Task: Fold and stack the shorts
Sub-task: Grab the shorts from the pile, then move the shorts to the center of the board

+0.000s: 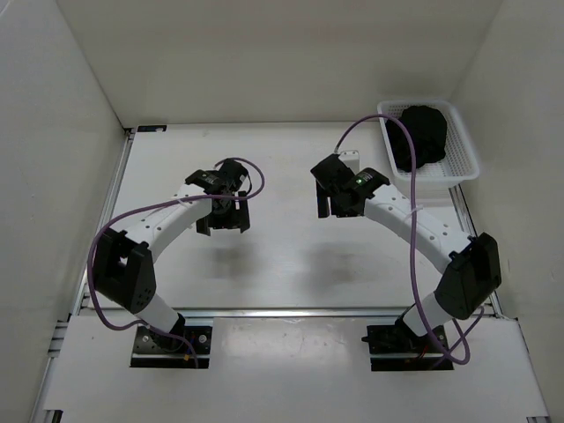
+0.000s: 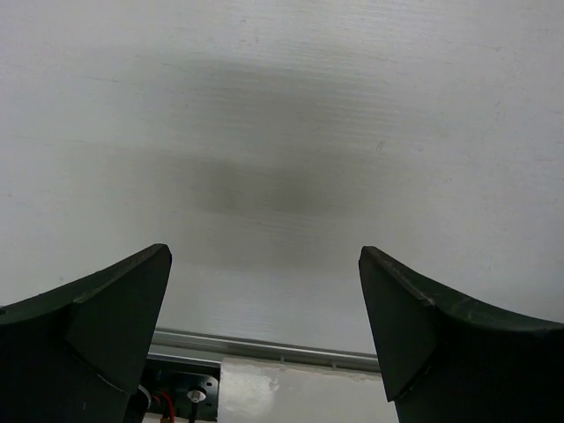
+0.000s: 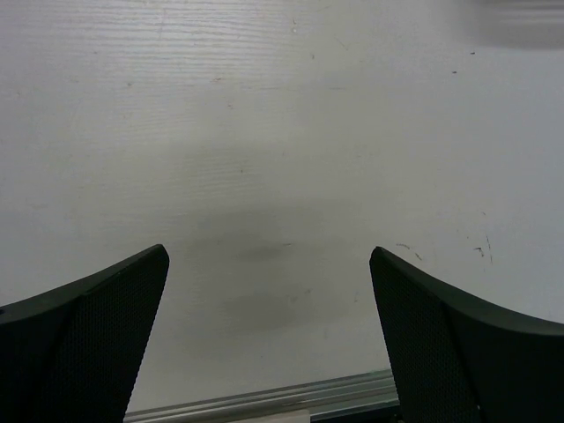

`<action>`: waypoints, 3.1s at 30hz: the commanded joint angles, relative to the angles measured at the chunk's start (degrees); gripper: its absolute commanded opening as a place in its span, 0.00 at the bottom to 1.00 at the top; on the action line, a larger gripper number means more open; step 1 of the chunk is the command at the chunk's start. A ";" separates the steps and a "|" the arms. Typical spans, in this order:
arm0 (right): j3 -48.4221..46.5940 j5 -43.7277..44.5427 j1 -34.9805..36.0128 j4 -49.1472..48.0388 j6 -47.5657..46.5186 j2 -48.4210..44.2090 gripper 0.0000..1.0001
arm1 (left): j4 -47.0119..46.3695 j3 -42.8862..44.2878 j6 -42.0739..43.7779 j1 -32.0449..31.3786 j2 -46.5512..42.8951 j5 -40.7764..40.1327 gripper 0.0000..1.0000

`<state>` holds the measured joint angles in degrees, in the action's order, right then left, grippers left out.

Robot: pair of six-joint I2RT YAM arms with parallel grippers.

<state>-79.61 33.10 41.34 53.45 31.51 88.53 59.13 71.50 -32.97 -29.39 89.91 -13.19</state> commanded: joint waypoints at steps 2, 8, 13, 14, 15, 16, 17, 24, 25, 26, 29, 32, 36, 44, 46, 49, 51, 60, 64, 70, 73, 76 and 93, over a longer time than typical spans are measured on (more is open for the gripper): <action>2.09 3.28 1.28 -3.00 0.57 -5.56 1.00 | 1.16 0.92 -1.66 -0.23 1.40 -3.68 1.00; -4.73 8.89 1.28 1.99 4.86 -2.59 1.00 | 3.36 2.06 -5.08 -0.23 4.66 -5.27 1.00; -9.06 24.44 0.76 10.01 7.09 -0.47 1.00 | 0.90 0.75 -3.51 -0.76 0.63 -4.74 1.00; -9.59 26.21 0.06 10.01 6.21 -0.47 1.00 | 0.29 0.05 -2.81 -1.37 -1.73 -4.74 1.00; -11.77 25.70 -2.64 10.01 3.24 0.23 1.00 | -0.24 0.04 -2.80 -1.38 -2.89 -5.26 1.00; -13.10 24.04 -4.76 10.01 1.47 0.24 1.00 | -0.25 0.04 -2.80 -1.38 -3.77 -6.05 1.00; -14.42 22.11 -9.39 10.01 0.23 1.72 1.00 | -0.25 0.04 -2.80 -1.38 -4.38 -7.36 1.00; -19.09 -7.58 -32.09 -1.23 -7.60 5.68 1.00 | -1.20 1.79 0.45 -2.07 -6.93 -4.05 1.00; -22.13 -10.57 -34.20 -1.94 -7.60 8.65 0.98 | -1.82 1.80 0.45 -2.08 -8.16 -4.04 1.00; -24.34 -12.69 -37.53 -1.95 -7.60 10.76 0.98 | -2.35 1.80 0.45 -2.08 -8.78 -4.04 1.00; -35.84 -15.79 -40.99 1.29 -7.60 21.22 0.98 | -2.36 2.40 0.45 -2.08 -9.93 -5.09 1.00; -46.72 -17.54 -43.35 2.36 -8.22 31.15 0.98 | -2.36 2.41 0.97 -2.08 -11.07 -6.15 1.00; -55.46 -21.93 -47.13 2.89 -6.47 42.13 0.99 | -1.83 3.64 0.98 -2.08 -11.07 -5.36 1.00; -58.36 -28.45 -51.80 -4.85 -3.21 52.35 0.99 | -1.83 6.71 0.98 -2.61 -8.97 -5.88 1.00; -59.07 -27.57 -51.80 -4.85 -4.69 54.46 0.96 | -1.83 7.59 1.50 -2.61 -8.09 -5.88 1.00; -58.38 -26.95 -51.80 -6.86 -6.10 54.47 0.67 | -1.83 8.91 1.51 -2.61 -6.42 -5.35 1.00; -56.45 -27.83 -51.80 -7.57 -6.11 53.07 0.34 | -1.83 9.44 1.51 -2.61 -4.49 -5.88 1.00; -50.83 -30.20 -50.05 -9.42 -4.96 36.12 0.00 | -1.83 9.80 -0.25 -2.08 -6.15 -7.11 1.00; -49.42 -29.59 -47.33 -9.95 -6.19 24.09 0.00 | -2.36 6.11 -0.96 0.64 -8.70 -2.21 1.00; -50.54 -28.44 -36.98 -9.42 -13.82 9.85 0.00 | -2.88 6.37 -0.25 1.96 -12.21 0.01 1.00; -51.78 -27.74 -29.78 -7.32 -17.87 4.74 0.00 | -0.78 11.01 -0.25 2.66 -12.22 -4.10 1.00; -50.83 -28.52 -22.39 -6.52 -18.50 -0.36 0.00 | 3.79 17.86 -0.25 4.24 -10.29 -7.45 1.00; -6.62 -20.56 -10.59 -4.06 -10.16 -13.64 1.00 | 3.63 17.18 0.89 11.99 -13.44 5.01 1.00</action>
<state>-87.13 7.88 30.85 48.45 19.64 78.06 64.55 90.72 -33.10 -16.73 78.22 -14.24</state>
